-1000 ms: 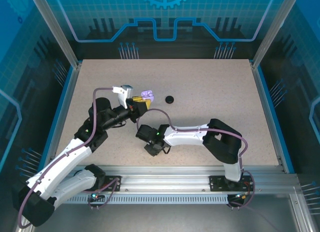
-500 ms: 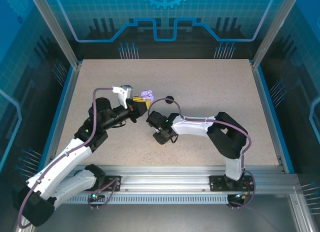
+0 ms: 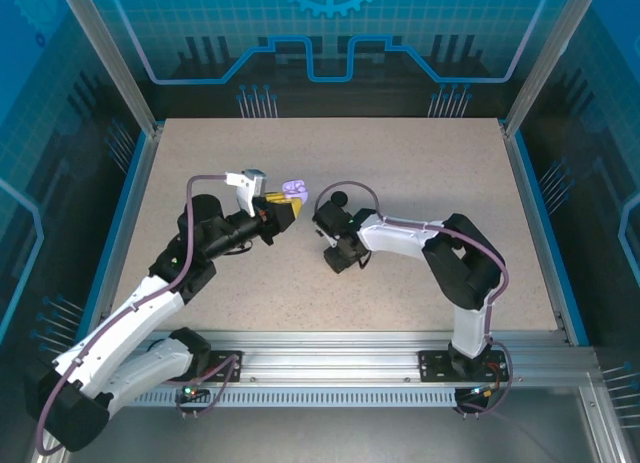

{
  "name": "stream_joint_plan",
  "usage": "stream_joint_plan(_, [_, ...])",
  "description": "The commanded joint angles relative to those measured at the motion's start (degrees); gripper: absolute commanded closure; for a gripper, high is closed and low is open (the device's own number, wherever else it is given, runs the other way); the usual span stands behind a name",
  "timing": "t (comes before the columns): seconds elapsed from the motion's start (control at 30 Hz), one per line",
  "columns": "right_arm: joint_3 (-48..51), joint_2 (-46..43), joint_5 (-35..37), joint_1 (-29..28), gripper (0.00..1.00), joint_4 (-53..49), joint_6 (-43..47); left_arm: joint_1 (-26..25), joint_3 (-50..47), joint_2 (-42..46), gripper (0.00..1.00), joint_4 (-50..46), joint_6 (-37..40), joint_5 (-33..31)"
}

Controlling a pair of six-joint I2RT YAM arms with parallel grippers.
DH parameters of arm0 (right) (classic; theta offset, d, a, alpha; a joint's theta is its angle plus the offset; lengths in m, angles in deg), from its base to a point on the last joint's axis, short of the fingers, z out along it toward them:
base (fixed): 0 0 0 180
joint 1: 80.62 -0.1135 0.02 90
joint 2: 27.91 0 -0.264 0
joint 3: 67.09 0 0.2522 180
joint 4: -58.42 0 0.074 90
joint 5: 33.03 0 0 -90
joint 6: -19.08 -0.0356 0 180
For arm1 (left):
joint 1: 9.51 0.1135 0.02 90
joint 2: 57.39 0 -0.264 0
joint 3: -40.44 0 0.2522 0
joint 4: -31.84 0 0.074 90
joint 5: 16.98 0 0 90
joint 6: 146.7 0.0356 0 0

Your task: Insert the wireless bluetooth earbuds into the charging case

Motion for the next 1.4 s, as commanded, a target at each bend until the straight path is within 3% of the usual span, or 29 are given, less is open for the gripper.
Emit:
stream_joint_plan(0.0, [0.8,-2.8,0.1,0.9,0.51,-3.2,2.4,0.5,-0.2,-0.3,1.00,0.6,1.5,-1.0])
stream_joint_plan(0.27, [4.3,-10.3,-6.5,3.3,0.55,-1.0,2.3,0.5,-0.3,-0.2,1.00,0.6,1.5,-1.0])
stream_joint_plan(0.5, [6.5,-12.6,-13.5,5.1,0.58,1.0,-4.3,0.5,-0.5,-0.3,1.00,1.0,1.1,-1.0])
stream_joint_plan(0.8, [9.7,-9.2,-18.8,5.3,0.76,8.2,-16.4,0.5,-0.6,-0.1,1.00,1.0,1.1,-0.9])
stream_joint_plan(1.1, [8.0,-5.2,-14.0,5.0,0.85,7.6,-17.9,0.5,-0.9,-0.1,1.00,1.0,1.1,-1.1])
stream_joint_plan(1.37, [3.5,-0.8,-11.0,5.0,0.86,5.9,-16.5,0.5,-1.1,-0.1,1.00,1.5,0.9,-0.8])
